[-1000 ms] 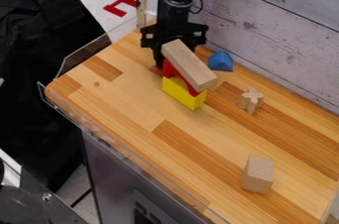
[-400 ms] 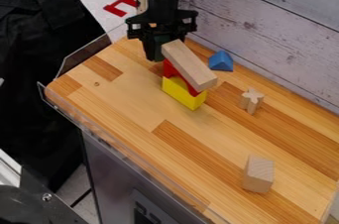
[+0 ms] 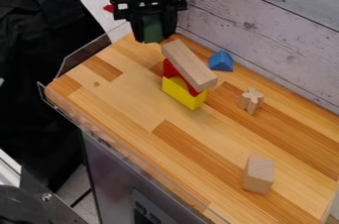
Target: Put the green cube on top of the block
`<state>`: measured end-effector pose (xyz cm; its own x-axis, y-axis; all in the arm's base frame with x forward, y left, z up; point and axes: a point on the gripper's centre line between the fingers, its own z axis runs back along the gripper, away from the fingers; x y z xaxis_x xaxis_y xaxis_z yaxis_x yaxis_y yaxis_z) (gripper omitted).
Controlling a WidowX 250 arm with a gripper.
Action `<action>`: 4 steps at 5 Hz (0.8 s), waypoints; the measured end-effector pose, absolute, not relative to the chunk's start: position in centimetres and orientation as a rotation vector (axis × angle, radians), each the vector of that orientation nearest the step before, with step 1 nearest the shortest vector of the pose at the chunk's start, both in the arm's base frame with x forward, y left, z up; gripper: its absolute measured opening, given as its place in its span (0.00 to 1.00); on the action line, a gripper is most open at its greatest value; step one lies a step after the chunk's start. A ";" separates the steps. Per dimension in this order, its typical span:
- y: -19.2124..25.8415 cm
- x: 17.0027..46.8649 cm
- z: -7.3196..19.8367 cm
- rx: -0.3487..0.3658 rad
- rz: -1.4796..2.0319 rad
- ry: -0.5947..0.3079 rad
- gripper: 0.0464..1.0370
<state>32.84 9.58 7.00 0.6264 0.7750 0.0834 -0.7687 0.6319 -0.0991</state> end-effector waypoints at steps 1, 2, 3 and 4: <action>9.3 32.7 10.1 -0.058 0.832 -0.195 0.53; 6.9 31.7 12.0 -0.041 0.623 -0.161 0.53; 3.2 30.7 13.1 -0.046 0.457 -0.095 0.53; 0.1 30.7 13.0 -0.063 0.372 -0.038 0.53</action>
